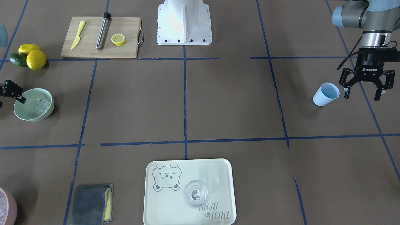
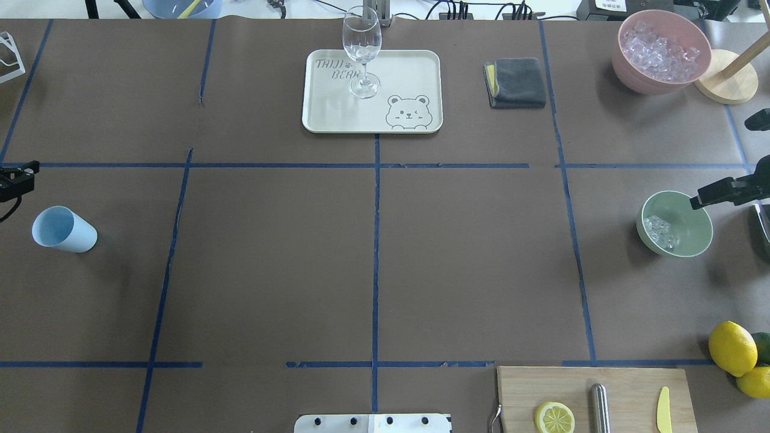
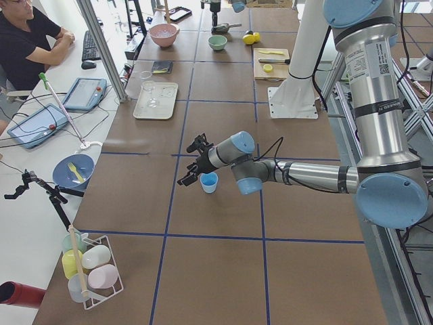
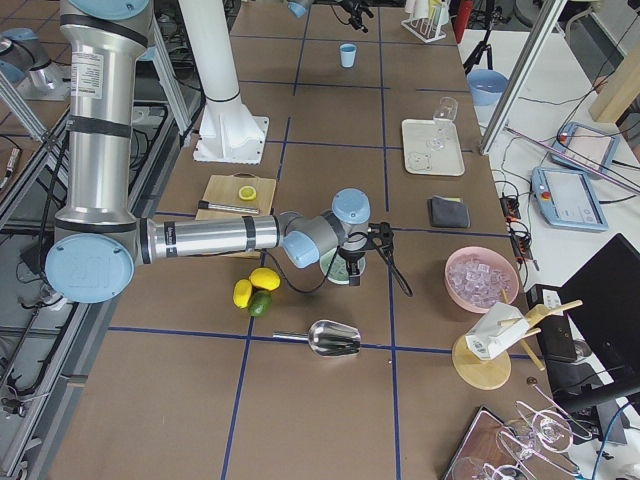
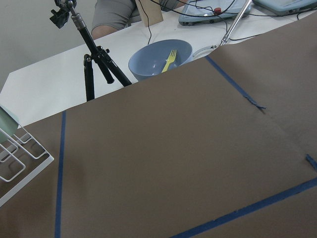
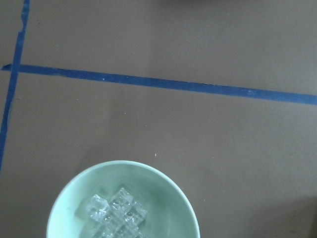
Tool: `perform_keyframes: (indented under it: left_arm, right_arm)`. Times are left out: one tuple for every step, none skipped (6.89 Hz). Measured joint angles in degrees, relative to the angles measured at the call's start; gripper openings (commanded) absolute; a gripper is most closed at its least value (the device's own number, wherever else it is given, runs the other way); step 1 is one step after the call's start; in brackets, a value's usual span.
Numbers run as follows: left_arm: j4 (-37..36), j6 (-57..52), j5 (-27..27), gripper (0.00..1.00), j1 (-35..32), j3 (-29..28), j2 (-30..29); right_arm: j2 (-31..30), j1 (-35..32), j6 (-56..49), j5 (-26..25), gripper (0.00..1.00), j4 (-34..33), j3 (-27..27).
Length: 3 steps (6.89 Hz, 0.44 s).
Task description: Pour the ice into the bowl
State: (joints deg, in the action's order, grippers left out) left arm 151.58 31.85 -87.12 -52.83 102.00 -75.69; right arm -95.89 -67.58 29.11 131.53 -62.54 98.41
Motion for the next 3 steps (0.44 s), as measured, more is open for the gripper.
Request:
perform_keyframes:
  left_arm:
    - [-3.85, -3.40, -6.50, 1.00, -4.61, 0.05, -0.82]
    - [-8.72, -7.31, -12.70, 1.00, -9.28, 0.05, -2.28]
    - [-14.45, -11.14, -18.01, 1.00, -13.35, 0.05, -3.83]
  right_arm:
    - [-0.15, -1.80, -3.98, -0.65, 1.00, -2.12, 0.12]
    - [-0.07, -4.16, -9.32, -1.37, 1.00, -5.92, 0.67]
    - [0.13, -7.29, -15.82, -1.98, 1.00, -11.96, 2.14]
